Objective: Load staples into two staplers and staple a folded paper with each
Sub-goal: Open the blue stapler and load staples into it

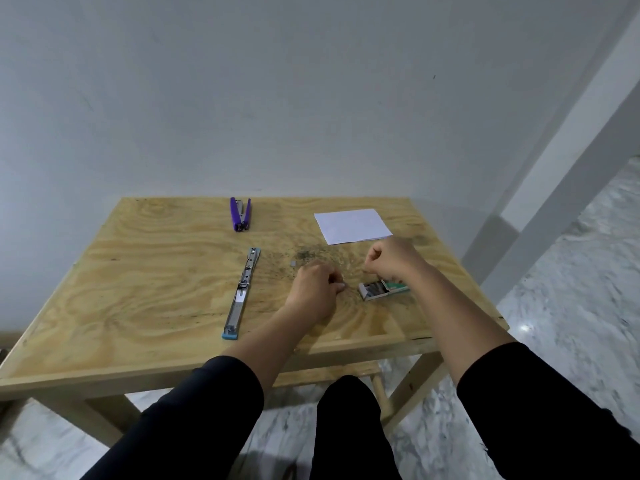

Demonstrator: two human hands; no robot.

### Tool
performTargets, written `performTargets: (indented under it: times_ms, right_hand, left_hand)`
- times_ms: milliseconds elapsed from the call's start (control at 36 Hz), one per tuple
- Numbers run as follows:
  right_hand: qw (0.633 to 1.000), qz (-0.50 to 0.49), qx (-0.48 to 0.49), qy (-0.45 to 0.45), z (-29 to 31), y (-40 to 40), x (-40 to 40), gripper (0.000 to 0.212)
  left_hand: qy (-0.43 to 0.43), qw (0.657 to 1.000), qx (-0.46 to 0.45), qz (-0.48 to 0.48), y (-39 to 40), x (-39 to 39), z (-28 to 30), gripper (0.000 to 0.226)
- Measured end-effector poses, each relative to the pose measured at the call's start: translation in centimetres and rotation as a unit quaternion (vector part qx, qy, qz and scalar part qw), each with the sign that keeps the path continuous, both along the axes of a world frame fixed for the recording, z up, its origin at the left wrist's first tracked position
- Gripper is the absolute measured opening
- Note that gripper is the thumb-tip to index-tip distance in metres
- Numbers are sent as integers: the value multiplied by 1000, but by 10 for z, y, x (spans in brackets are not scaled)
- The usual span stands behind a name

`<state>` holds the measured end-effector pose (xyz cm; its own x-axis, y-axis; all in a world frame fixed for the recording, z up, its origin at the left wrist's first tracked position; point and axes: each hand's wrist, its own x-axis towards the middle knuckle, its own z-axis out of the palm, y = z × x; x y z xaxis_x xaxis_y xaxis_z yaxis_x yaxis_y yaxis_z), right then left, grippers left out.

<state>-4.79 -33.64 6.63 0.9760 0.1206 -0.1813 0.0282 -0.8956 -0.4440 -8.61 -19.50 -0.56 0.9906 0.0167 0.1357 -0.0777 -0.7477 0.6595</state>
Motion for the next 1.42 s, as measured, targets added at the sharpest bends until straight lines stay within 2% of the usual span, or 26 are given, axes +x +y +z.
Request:
performTargets:
  times_ms: [56, 167, 417, 500, 556, 611, 667, 694, 750, 806, 889, 972, 1028, 1083, 1167, 1222, 1306, 1417]
  right_hand:
    - [997, -5, 80, 0, -2, 6, 0, 15]
    - [971, -13, 228, 70, -8, 21, 3, 13]
    - [947, -30, 303, 98, -6, 55, 6, 15]
    - [935, -61, 336, 93, -9, 64, 9, 24]
    - [923, -68, 365, 98, -14, 70, 11, 26]
    - [912, -69, 389, 112, -20, 74, 12, 21]
    - [901, -68, 410, 121, -24, 81, 14, 17]
    - [896, -68, 420, 125, -25, 83, 15, 17]
    - [889, -71, 431, 134, -26, 90, 16, 17]
    - [887, -72, 436, 136, -26, 96, 18, 19]
    - [888, -63, 437, 131, -25, 102, 21, 23]
    - [880, -67, 452, 127, -23, 107, 25, 28]
    - [867, -76, 475, 128, -21, 108, 27, 32]
    - [855, -69, 496, 133, -19, 108, 27, 32]
    - [847, -46, 511, 141, -18, 109, 28, 26]
    - [843, -33, 518, 141, -18, 109, 28, 21]
    - [845, -15, 516, 139, -15, 111, 27, 21]
    - [851, 9, 505, 141, -11, 112, 24, 17]
  left_hand:
    - [-21, 999, -39, 19, 0, -3, 0, 8]
    - [-64, 991, -99, 57, 5, -8, 4, 10]
    - [-87, 981, -145, 90, 34, -11, 16, 15]
    - [-98, 980, -121, 126, 50, -10, 19, 22]
    - [-84, 977, -57, 186, 64, -8, 21, 30]
    - [-33, 972, 44, 226, 77, -8, 20, 48]
    - [57, 966, 89, 237, 88, -9, 20, 62]
    - [91, 962, 94, 239, 92, -9, 20, 61]
    - [117, 960, 98, 233, 100, -8, 19, 43]
    - [110, 965, 107, 210, 106, -6, 20, 26]
    - [89, 976, 105, 169, 115, -3, 22, 20]
    - [62, 985, 59, 152, 121, -1, 25, 25]
    - [62, 988, 2, 138, 125, 0, 26, 34]
    - [71, 988, -68, 122, 127, 2, 29, 34]
    - [92, 969, -201, 113, 128, 5, 36, 23]
    - [109, 942, -299, 105, 129, 7, 42, 29]
    - [125, 929, -336, 94, 131, 8, 47, 42]
    - [160, 920, -350, 74, 136, 8, 47, 41]
